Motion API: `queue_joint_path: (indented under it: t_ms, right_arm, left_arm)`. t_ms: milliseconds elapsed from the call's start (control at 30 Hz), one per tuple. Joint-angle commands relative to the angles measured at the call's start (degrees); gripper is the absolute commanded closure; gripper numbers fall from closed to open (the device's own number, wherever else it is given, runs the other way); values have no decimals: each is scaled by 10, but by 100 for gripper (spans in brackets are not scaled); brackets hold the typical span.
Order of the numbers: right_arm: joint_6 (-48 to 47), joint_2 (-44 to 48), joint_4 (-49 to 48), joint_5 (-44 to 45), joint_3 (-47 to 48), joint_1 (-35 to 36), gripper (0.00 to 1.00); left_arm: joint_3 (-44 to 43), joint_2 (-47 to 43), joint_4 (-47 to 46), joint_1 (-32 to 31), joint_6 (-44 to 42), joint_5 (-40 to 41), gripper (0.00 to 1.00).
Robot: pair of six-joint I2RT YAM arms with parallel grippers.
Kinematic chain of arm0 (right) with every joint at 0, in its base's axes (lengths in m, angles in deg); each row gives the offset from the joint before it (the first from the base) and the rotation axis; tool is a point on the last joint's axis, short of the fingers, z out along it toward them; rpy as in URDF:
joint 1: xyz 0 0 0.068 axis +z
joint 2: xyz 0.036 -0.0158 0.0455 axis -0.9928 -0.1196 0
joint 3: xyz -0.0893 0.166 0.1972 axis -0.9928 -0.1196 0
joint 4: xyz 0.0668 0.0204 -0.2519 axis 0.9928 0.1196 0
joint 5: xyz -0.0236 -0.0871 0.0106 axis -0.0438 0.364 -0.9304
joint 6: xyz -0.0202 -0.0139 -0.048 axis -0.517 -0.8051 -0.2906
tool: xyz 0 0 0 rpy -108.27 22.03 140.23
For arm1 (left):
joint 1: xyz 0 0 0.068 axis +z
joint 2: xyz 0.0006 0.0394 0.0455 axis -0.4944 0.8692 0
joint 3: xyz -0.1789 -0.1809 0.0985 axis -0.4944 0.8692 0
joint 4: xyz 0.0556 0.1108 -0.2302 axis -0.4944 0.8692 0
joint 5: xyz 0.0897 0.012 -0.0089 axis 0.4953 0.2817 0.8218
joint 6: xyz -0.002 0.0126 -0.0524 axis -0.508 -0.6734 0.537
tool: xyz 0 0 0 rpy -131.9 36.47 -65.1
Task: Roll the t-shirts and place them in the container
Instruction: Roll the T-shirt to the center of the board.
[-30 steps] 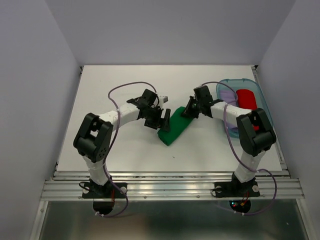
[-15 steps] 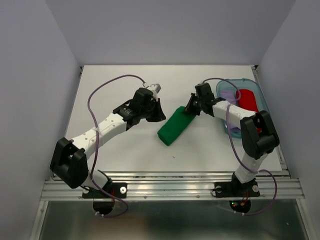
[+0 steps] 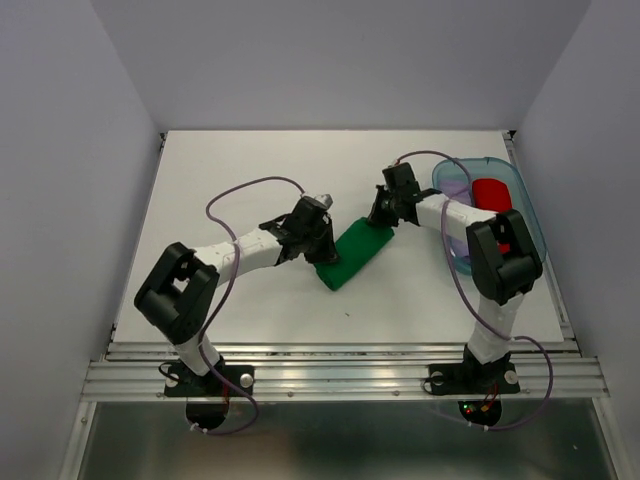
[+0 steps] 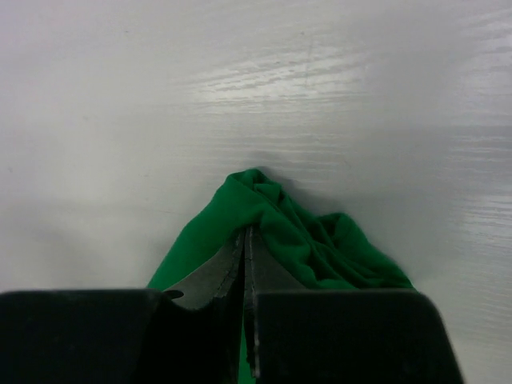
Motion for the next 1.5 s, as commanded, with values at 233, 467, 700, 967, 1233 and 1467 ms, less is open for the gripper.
queue_joint_path:
  t_ms: [233, 467, 700, 967, 1233, 1467]
  right_arm:
    - [-5, 42, -15, 45, -115, 5, 96]
    - [25, 111, -42, 2, -218, 16, 97]
    - [19, 217, 23, 36, -234, 28, 98]
    - [-7, 277, 81, 54, -181, 28, 96]
    - [3, 242, 60, 6, -208, 45, 96]
    - [18, 210, 31, 7, -267, 70, 96]
  left_arm:
    - [28, 43, -14, 17, -33, 13, 100]
    - [64, 4, -8, 50, -42, 15, 100]
    - [62, -55, 12, 53, -40, 7, 100]
    - [40, -76, 30, 75, -29, 43, 100]
    - [35, -19, 20, 79, -28, 49, 100]
    - [59, 16, 3, 79, -25, 39, 100]
